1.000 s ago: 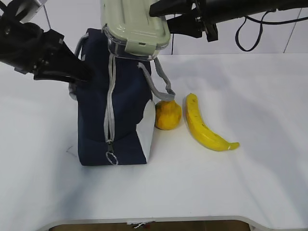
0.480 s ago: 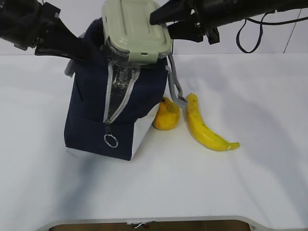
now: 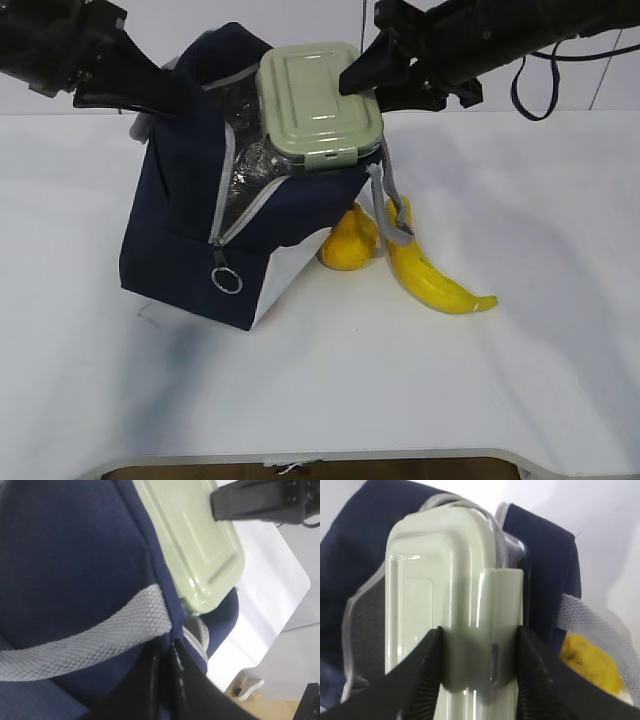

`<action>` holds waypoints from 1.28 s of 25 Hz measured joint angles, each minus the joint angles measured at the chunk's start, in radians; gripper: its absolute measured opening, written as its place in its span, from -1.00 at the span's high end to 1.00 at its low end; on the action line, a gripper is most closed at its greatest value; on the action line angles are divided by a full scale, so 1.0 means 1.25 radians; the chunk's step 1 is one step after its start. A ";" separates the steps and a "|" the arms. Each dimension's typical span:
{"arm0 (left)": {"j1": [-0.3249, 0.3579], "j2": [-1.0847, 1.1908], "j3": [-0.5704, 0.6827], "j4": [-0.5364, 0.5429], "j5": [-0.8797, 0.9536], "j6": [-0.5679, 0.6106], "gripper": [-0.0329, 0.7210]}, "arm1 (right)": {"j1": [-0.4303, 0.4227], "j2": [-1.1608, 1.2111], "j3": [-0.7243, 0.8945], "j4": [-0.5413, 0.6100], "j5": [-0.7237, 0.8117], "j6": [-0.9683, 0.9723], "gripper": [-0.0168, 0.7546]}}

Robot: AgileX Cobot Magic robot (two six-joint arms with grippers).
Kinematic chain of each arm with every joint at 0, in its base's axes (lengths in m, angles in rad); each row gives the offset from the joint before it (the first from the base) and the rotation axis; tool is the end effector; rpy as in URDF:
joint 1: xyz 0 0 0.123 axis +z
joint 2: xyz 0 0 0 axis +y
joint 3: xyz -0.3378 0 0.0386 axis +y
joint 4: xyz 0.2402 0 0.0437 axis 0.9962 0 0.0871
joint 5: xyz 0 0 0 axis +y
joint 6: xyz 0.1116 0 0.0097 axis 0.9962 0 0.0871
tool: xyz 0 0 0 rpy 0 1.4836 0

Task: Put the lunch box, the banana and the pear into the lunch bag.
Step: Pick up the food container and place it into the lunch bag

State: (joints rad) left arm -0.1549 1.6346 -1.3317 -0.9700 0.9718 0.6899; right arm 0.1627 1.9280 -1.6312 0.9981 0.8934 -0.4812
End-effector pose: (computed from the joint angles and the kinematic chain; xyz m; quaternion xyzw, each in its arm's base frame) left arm 0.3368 -0.1299 0.3631 0.1876 0.8679 -0.3683 0.2757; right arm 0.4376 0.1462 0.3366 -0.0755 0.8752 0.3945 0.2695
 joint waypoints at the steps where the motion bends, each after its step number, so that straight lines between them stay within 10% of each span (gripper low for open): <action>1: 0.000 0.000 0.000 0.000 -0.003 0.000 0.92 | 0.004 0.005 0.000 0.000 0.000 0.000 0.04; 32: 0.000 0.003 0.002 0.030 0.007 0.001 0.92 | 0.146 0.202 -0.058 0.125 -0.117 0.010 0.04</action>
State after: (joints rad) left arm -0.1549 1.6378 -1.3298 -0.9319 0.9809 0.6915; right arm 0.3453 2.1803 -1.7042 1.1538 0.7473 -0.4686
